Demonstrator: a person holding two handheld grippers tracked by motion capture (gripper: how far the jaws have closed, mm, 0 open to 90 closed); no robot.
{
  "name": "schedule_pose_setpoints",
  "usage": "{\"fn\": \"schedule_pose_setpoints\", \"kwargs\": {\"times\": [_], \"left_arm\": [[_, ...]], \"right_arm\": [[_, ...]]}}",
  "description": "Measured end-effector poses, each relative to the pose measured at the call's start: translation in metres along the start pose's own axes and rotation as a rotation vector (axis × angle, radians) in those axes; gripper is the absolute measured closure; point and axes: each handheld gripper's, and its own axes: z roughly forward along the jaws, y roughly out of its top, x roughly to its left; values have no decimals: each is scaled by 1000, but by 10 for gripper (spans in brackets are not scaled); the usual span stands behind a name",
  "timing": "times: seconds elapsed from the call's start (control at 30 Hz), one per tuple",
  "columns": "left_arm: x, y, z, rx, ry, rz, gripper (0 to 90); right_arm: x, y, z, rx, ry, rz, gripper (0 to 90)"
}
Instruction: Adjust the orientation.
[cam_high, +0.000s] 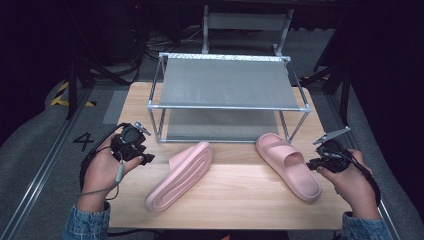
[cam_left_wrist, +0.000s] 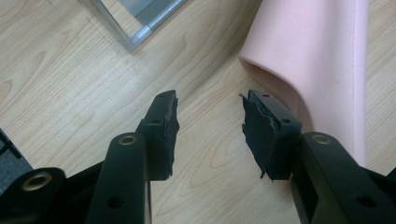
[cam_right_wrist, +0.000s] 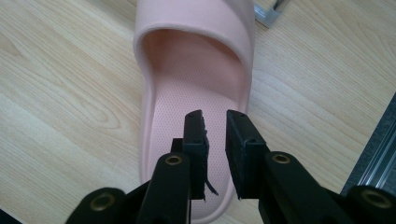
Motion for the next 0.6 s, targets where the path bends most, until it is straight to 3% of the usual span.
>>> {"fn": "schedule_pose_setpoints", "kwargs": {"times": [0.3, 0.33, 0.43, 0.6], "left_arm": [[-4, 2, 0, -2, -7, 14, 566], [-4, 3, 0, -5, -4, 31, 569], [-8, 5, 1, -6, -23, 33, 581], [-21, 13, 3, -22, -57, 75, 629]], "right_arm": [[0, 0, -1, -1, 1, 1, 785], [0, 0, -1, -1, 2, 1, 785], [0, 0, 0, 1, 2, 1, 785], [0, 0, 1, 4, -2, -1, 785]]}}
